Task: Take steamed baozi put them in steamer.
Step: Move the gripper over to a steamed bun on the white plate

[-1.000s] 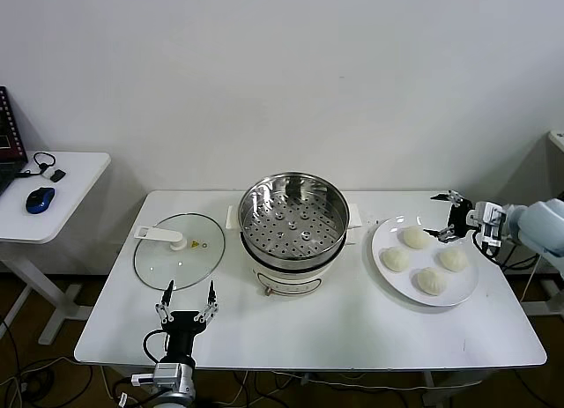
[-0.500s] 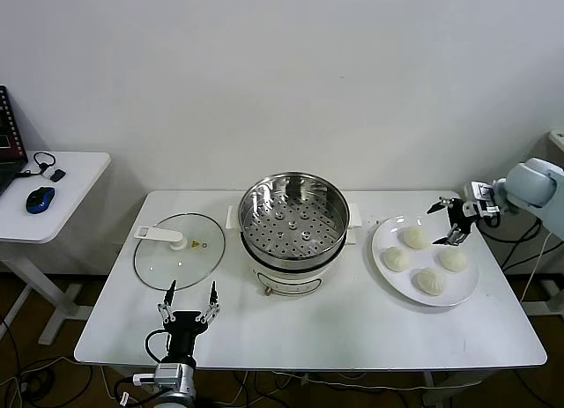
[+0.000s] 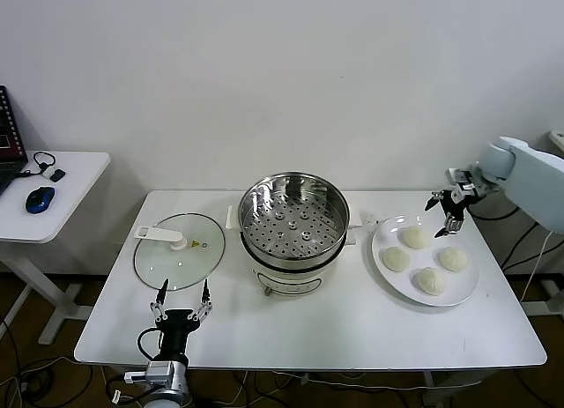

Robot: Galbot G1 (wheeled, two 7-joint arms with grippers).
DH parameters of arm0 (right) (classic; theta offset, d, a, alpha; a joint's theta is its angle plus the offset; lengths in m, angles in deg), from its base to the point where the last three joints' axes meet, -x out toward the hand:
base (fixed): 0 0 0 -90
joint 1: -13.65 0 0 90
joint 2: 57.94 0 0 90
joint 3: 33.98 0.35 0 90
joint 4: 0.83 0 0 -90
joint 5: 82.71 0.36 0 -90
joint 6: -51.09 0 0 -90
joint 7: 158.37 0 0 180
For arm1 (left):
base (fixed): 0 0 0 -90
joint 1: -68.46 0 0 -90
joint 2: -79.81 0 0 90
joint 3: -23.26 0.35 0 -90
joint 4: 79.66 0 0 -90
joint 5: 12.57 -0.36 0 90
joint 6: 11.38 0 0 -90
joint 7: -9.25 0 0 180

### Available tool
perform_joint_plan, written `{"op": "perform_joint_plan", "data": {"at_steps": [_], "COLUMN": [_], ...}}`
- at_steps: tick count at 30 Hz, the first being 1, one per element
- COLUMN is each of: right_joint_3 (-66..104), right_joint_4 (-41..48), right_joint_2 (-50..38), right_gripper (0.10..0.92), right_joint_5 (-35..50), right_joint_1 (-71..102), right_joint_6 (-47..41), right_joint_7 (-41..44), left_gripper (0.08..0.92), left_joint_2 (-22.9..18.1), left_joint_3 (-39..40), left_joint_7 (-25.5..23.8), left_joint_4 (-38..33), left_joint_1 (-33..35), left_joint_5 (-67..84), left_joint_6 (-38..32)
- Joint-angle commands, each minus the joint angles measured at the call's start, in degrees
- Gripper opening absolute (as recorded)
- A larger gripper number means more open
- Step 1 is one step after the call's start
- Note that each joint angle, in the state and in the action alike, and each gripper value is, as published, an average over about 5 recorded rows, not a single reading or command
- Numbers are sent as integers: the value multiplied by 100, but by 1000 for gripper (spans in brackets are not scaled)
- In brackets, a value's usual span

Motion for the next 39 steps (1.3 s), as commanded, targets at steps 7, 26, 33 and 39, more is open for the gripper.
{"op": "perform_joint_plan", "data": {"at_steps": [7, 26, 33, 39], "right_joint_3": [520, 1806, 1940, 1961], "right_joint_4": [1358, 2359, 2475, 2565], "right_joint_2": [819, 1208, 1275, 1360], "right_gripper": [823, 823, 823, 823], "right_joint_5": [-343, -1186, -1294, -1339], "right_joint_1": [592, 1166, 1259, 1295], "right_joint_6": [295, 696, 727, 717], "right_joint_7": [269, 17, -160, -251], "left_gripper": [823, 823, 823, 823], "left_joint_2": [82, 89, 113, 119], "left_joint_3": [-155, -147, -135, -127], "left_joint_7": [0, 6, 18, 24], "left_joint_4": [105, 184, 236, 253], "left_joint_1": [-20, -25, -35, -44], "left_joint_5": [88, 63, 83, 91], "left_joint_6": [-68, -236, -301, -328]}}
